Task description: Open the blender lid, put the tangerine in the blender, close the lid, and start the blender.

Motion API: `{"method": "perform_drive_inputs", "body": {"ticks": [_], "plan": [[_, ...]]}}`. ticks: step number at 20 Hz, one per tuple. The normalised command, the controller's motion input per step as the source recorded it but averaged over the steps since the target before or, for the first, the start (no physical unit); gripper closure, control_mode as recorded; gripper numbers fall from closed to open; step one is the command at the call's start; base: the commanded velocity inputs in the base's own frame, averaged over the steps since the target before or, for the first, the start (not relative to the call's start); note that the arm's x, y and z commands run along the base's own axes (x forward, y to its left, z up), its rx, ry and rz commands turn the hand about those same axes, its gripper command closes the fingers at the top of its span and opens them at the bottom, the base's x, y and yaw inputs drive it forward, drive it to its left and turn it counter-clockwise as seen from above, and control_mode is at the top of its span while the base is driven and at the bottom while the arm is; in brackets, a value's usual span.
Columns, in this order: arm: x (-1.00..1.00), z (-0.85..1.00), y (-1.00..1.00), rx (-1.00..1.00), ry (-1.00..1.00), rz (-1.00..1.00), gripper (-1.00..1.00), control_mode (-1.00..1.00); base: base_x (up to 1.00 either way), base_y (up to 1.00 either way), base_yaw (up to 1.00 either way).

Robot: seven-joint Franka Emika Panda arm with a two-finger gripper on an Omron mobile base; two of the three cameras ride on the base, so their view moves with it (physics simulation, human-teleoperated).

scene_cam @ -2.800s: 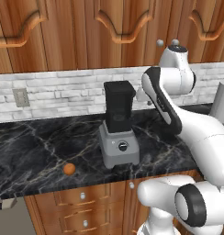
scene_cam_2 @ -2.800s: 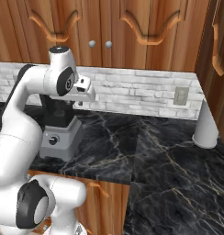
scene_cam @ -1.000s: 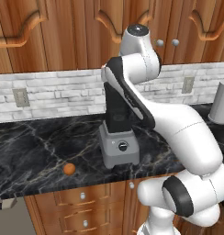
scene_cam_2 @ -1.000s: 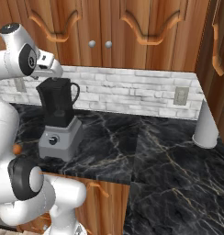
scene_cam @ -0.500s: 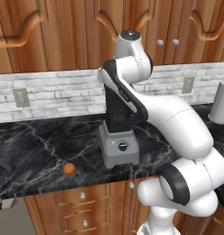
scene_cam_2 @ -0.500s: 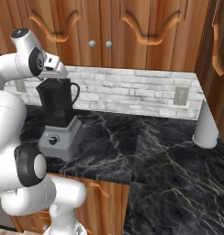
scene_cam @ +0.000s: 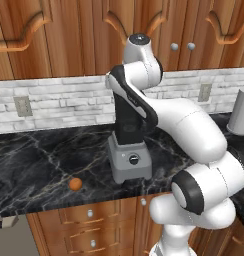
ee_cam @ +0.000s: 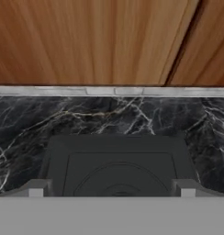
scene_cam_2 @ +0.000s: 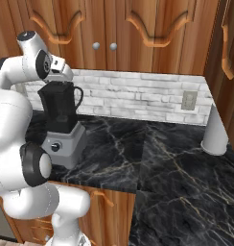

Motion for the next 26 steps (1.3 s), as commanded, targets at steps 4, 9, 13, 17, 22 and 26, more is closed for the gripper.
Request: {"method": "perform_drive_inputs", "body": {"ticks": [4,9,13,17,22,26], "plan": [[0.12,-0.14,0.00,0.00,0.00,0.00,-1.00,-1.00,0.00,0.00,0.00],[-0.22,-0.19,0.00,0.00,0.00,0.00,-1.00,-1.00,0.00,0.00,0.00],[-0.22,-0.22,0.00,0.00,0.00,0.00,-1.00,-1.00,0.00,0.00,0.00],[-0.09,-0.27,0.00,0.00,0.00,0.00,-1.00,-1.00,0.00,0.00,0.00],[0.00,-0.40,0.04,0.00,0.05,0.00,1.00,-1.00,0.00,0.00,0.00],[0.00,-0.35,0.10,0.00,0.06,0.00,1.00,-1.00,0.00,0.00,0.00]]}}
